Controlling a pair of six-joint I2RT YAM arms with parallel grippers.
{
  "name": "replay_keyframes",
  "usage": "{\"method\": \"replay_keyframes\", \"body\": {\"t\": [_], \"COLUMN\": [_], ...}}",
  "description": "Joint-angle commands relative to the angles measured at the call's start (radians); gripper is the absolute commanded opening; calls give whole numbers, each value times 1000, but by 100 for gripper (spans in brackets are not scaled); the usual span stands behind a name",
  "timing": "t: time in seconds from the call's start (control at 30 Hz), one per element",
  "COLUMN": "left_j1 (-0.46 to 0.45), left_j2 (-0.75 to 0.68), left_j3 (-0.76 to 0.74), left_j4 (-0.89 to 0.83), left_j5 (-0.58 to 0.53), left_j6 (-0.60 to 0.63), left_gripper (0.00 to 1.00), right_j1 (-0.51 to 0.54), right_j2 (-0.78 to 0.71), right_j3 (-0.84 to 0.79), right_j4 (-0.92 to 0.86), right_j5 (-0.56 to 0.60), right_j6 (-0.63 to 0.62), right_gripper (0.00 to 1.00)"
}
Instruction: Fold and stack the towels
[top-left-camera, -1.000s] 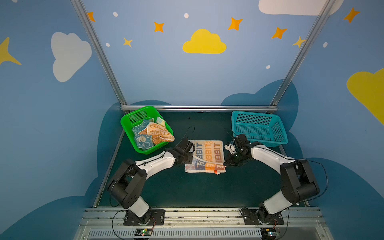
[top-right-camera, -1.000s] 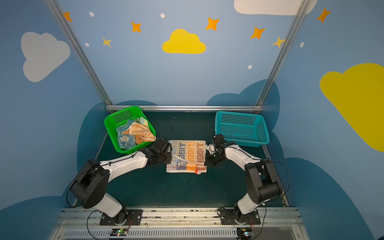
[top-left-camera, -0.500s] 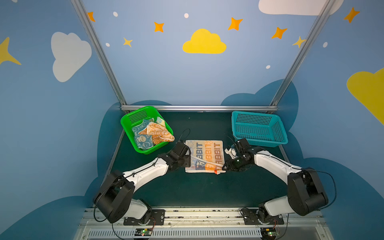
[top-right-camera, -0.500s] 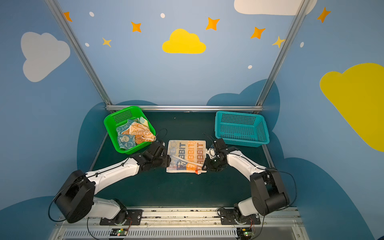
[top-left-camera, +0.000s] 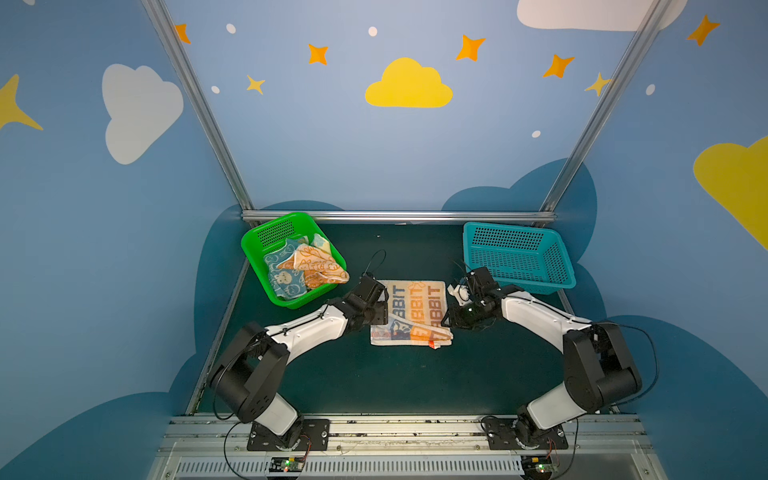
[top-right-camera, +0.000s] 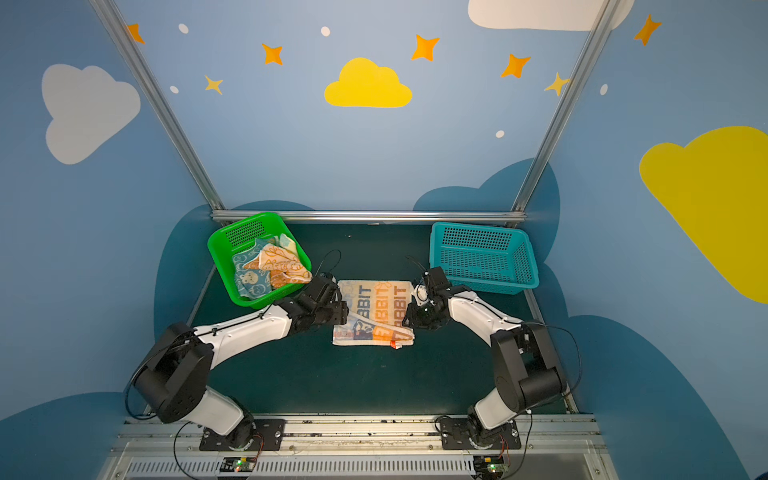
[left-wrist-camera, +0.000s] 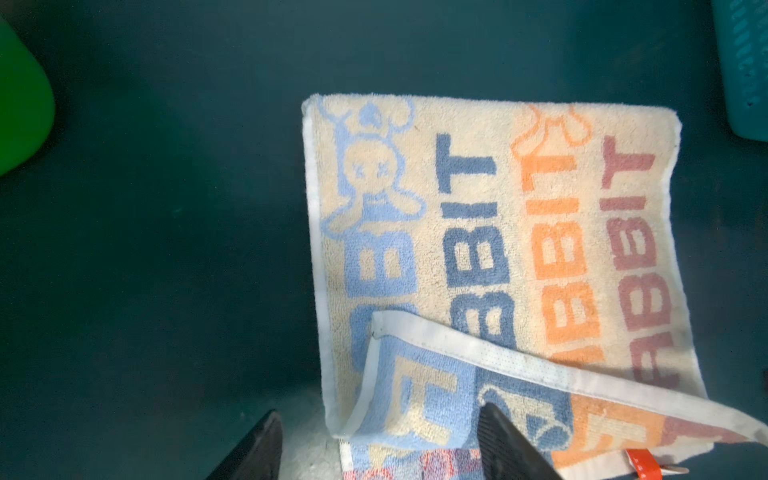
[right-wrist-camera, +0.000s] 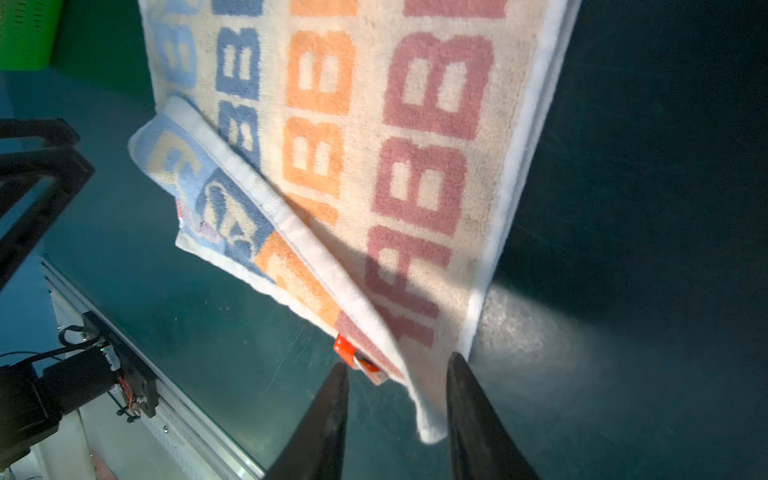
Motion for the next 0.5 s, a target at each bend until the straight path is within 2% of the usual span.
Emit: {"method": "replay_keyframes", "body": {"t": [0.0,0.2,0.47], "left_j1": [13,31,46], "left_j2": [15,15,14], "left_j3": [32,43,54], "left_j4": [10,5,-9], "left_j5": [4,10,20], "left_j6": [11,17,31], "left_gripper": [73,74,74], "right_j1": [9,56,132], "right_j2": [47,63,-7], "right_j3": [23,-20,-99], "right_j4": [32,91,89], "right_j5": [-23,-105,-134], "right_j6": [2,-6,-36], "right_gripper": [36,36,36]}}
